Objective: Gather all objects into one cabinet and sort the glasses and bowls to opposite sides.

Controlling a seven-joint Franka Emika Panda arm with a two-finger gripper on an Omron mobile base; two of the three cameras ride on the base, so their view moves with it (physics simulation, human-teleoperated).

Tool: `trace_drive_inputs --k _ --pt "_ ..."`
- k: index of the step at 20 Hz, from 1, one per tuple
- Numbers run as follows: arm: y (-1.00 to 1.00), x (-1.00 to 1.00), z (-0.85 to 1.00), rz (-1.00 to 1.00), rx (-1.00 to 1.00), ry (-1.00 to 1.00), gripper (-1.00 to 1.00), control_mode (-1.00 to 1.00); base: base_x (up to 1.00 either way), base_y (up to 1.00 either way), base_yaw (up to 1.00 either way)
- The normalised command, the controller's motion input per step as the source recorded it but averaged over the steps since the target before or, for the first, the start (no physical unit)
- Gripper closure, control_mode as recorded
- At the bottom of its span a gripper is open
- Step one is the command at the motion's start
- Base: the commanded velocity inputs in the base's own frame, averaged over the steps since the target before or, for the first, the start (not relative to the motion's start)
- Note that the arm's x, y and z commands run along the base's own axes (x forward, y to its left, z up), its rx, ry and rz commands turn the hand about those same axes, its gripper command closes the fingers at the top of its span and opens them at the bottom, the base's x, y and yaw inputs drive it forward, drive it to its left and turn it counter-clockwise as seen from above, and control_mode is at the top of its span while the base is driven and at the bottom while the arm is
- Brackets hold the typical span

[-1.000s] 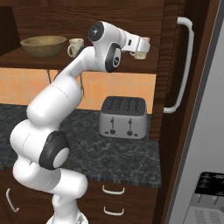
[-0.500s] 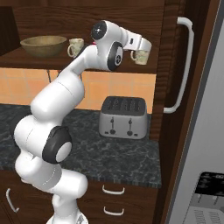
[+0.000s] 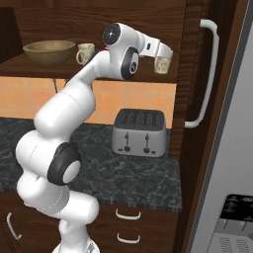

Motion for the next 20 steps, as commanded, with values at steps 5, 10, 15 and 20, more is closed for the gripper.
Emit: trace_drive_inputs --k 5,10,15,20 --pt "0.00 -0.16 0.00 -0.01 0.00 0.00 -1.00 -1.00 0.00 0.00 0.00" --pt "0.00 -0.34 0.00 -0.02 0.00 0.00 -1.00 -1.00 0.00 0.00 0.00" --pt "0.10 -0.52 0.00 -0.01 0.00 0.00 -1.00 -1.00 0.00 0.00 0.00" --pt "0.45 -0.55 0.09 0.00 0.00 0.00 -1.00 -1.00 0.00 0.00 0.00"
